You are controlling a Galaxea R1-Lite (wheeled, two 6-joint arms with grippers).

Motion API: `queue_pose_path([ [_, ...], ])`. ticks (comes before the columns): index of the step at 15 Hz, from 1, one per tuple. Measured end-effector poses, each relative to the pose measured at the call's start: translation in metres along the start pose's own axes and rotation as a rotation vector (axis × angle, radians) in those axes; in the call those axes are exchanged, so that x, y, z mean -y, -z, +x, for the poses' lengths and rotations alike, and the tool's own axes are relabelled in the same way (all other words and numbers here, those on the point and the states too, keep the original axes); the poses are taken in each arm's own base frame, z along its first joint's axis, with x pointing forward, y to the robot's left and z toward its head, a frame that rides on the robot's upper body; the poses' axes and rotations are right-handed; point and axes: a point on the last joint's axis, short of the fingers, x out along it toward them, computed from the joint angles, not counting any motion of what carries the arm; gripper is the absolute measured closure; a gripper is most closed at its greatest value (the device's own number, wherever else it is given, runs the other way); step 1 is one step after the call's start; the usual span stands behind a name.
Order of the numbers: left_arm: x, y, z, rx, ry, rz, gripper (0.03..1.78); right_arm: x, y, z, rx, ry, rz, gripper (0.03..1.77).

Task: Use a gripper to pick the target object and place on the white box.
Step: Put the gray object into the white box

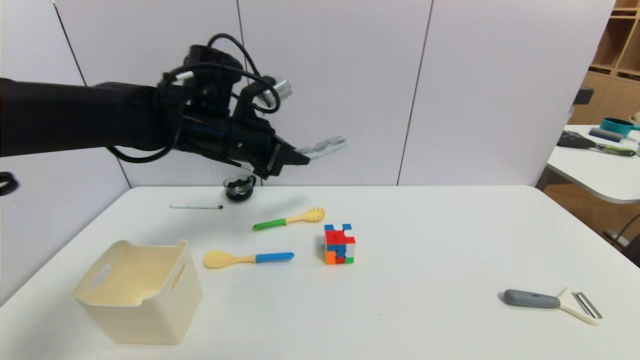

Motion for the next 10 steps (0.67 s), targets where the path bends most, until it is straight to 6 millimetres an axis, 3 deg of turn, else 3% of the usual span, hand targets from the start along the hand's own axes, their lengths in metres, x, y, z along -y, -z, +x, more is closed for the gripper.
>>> queue_pose_path([
  [6,0.025,0.004,-0.129,-0.003,-0.191,-0.036,1.22,0.000,0.000,0.000,-0.001,0.000,0.000,0.03],
  [10,0.042,0.012,-0.195,-0.049,-0.353,-0.098,1.22,0.000,0.000,0.000,-0.001,0.000,0.000,0.03],
])
